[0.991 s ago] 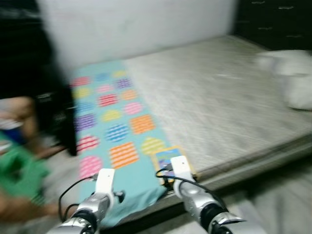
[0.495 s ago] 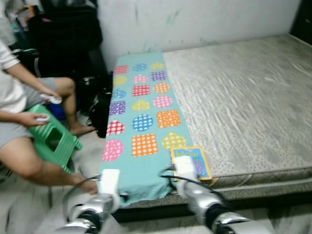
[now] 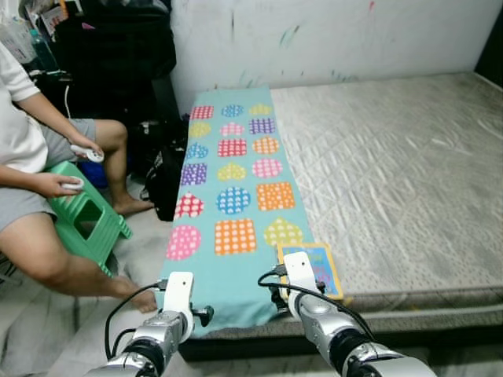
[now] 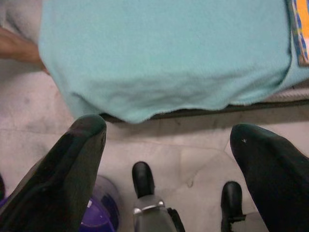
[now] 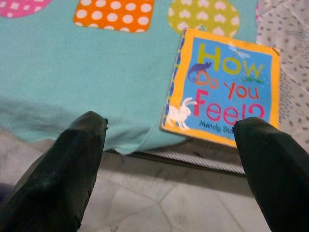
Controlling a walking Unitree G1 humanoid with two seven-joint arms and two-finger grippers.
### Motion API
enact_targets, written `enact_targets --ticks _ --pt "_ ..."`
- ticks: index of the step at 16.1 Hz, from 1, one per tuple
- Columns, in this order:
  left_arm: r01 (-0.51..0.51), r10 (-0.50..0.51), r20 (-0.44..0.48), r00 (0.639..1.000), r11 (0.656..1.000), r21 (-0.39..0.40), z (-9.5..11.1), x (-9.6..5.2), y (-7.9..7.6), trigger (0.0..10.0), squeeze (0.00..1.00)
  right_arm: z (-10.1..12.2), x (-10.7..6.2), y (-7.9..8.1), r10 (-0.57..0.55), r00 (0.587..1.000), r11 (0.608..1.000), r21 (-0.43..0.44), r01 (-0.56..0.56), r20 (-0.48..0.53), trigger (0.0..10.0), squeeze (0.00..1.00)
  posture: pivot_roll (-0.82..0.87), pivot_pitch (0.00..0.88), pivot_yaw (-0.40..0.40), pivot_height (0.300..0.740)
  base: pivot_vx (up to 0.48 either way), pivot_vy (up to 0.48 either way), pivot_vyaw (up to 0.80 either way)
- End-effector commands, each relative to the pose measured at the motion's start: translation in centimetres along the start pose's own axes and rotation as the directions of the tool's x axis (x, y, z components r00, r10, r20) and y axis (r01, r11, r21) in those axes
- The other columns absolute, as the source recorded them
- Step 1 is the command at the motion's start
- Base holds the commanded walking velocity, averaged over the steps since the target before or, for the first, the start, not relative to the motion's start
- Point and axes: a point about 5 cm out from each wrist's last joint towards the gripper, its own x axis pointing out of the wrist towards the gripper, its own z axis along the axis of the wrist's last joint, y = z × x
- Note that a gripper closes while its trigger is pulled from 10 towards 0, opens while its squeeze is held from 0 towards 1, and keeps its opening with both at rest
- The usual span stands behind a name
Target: Clean up the room
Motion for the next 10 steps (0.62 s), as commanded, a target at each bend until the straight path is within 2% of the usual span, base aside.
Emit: enact_targets --ticks 1,10 --pt "-0.021 0.021 -0.001 1.000 1.000 0.009 0.15 -0.08 0.62 10.0 0.00 0.46 0.02 0.34 0.007 1.000 1.000 -0.001 -0.007 0.014 10.0 0.00 -0.09 0.001 0.072 0.740 0.000 0.000 0.00" --pt "-0.030 0.030 0.009 1.000 1.000 0.004 0.32 -0.10 0.73 10.0 0.00 0.72 0.03 0.37 0.011 1.000 1.000 0.004 -0.011 0.028 10.0 0.00 -0.09 0.000 0.074 0.740 0.000 0.000 0.00"
